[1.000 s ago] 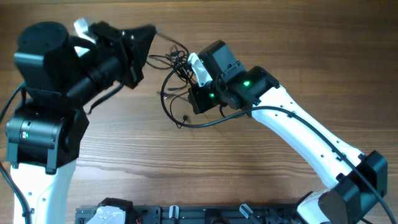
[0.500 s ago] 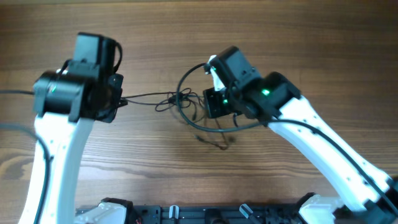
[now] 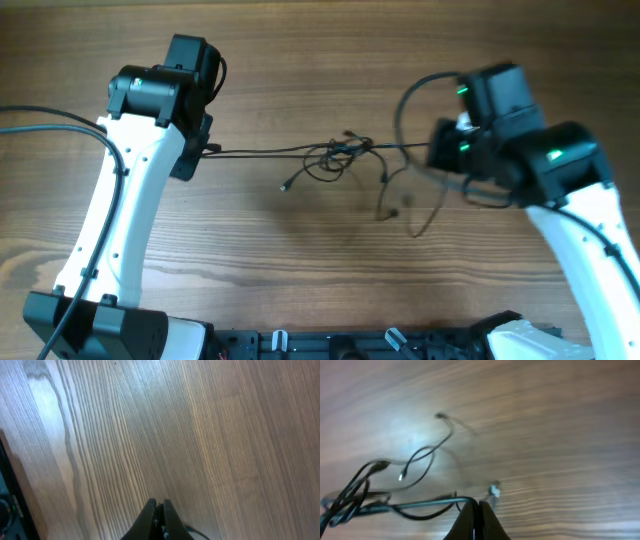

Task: Untangle cables
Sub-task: 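Release the cables and move both grippers outward to the sides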

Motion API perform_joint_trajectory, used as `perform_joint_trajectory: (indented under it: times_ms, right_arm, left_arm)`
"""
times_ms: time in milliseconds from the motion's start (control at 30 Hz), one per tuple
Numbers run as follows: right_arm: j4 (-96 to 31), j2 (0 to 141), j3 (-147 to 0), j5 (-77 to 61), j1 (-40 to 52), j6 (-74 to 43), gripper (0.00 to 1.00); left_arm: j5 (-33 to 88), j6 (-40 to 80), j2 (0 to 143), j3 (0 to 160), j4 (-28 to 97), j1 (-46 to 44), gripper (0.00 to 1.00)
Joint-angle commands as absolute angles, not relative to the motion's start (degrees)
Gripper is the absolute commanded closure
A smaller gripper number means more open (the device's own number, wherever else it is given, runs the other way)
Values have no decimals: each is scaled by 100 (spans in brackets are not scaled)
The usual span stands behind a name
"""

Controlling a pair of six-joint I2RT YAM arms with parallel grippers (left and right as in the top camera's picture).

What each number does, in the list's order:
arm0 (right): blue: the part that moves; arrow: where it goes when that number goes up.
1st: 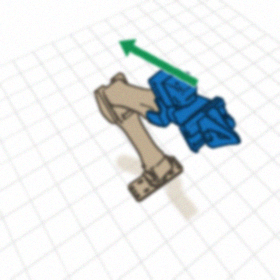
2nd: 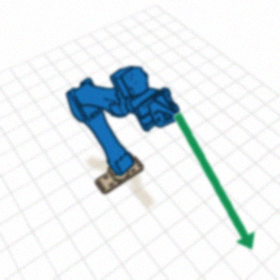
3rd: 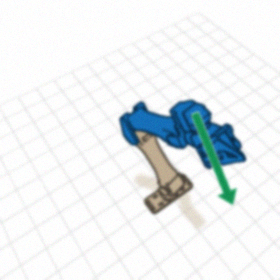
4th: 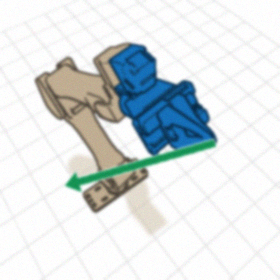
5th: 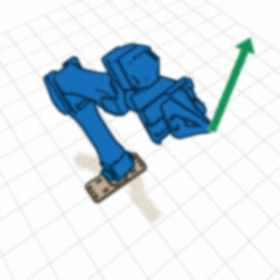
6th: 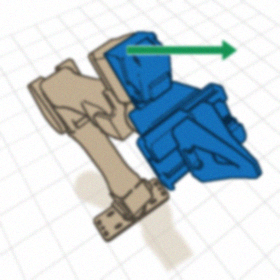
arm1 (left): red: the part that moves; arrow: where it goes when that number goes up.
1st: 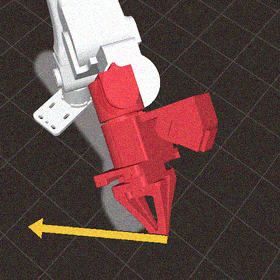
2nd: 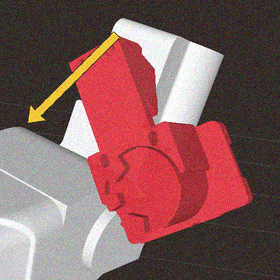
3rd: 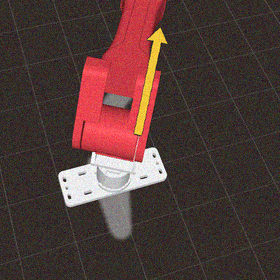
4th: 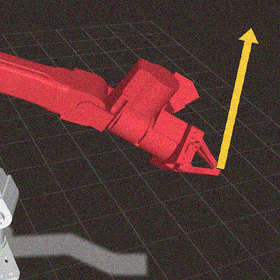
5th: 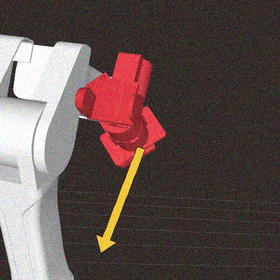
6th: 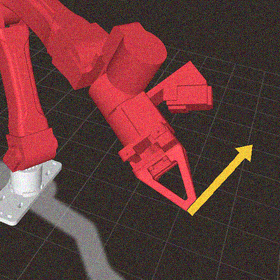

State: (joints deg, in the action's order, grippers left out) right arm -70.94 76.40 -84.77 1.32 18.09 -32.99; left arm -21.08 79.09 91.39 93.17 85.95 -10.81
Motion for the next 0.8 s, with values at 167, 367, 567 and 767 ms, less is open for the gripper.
perform_joint_trajectory:
  times_ms: [167, 367, 567, 767]
  right_arm:
    - [-7227, 7498, -8462, -47, -519, -3236, 96]
    - [-7271, 7596, -8462, -532, -1765, -3004, 96]
    - [-7185, 7725, -8462, -963, -2329, -2978, 96]
    - [-7185, 7896, -8462, -1483, -2309, -2456, 86]
  left_arm:
    - [-2860, 7841, 9164, 9332, 8718, -419, 96]
    - [-2853, 7846, 9164, 9332, 8744, 75, 96]
    - [-2488, 7992, 9164, 9332, 8722, 377, 96]
    - [-1857, 7459, 9164, 9312, 8355, 255, 96]
